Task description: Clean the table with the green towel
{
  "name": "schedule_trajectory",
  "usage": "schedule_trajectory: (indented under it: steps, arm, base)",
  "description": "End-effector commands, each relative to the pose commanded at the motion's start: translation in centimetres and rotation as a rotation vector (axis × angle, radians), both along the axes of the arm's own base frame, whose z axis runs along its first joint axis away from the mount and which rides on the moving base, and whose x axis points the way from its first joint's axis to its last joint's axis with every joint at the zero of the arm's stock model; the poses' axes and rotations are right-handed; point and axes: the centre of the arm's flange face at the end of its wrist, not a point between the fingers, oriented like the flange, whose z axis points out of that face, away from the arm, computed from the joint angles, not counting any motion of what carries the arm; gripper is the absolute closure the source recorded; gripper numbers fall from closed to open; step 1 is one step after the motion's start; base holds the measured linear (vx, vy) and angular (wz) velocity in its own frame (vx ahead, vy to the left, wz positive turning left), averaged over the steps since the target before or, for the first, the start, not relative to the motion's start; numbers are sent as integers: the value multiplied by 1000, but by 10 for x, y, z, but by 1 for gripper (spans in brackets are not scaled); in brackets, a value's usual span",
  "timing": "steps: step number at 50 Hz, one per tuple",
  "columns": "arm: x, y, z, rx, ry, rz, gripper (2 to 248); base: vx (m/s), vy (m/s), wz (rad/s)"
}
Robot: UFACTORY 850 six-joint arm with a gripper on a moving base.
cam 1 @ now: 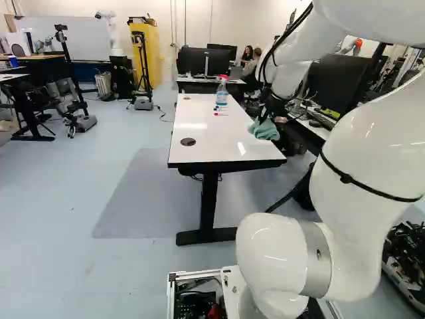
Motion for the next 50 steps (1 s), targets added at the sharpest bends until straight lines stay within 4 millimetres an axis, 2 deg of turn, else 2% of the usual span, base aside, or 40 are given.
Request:
schedule_trajectory:
  steps: [11,29,30,34,35,39,40,44,45,50]
  arm:
    - [5,-18,0,0,-1,-32,202]
    - [6,-18,0,0,-1,-31,202]
    - [6,-18,0,0,-1,-31,188]
    - [6,-18,0,0,-1,-31,188]
    - [6,-18,0,0,-1,-31,155]
    - [6,-18,0,0,-1,-31,155]
    - [6,-18,0,0,-1,-31,121]
    - [6,-18,0,0,-1,-31,121]
    - [6,-18,0,0,-1,-31,84]
    - [6,-18,0,0,-1,-31,84]
  base:
    - [0,0,0]
    - [0,0,0]
    - [0,0,0]
    - [0,0,0]
    - [0,0,0]
    - [0,0,0]
    - [0,0,0]
    - [0,0,0]
    - [0,0,0]
    - [0,0,0]
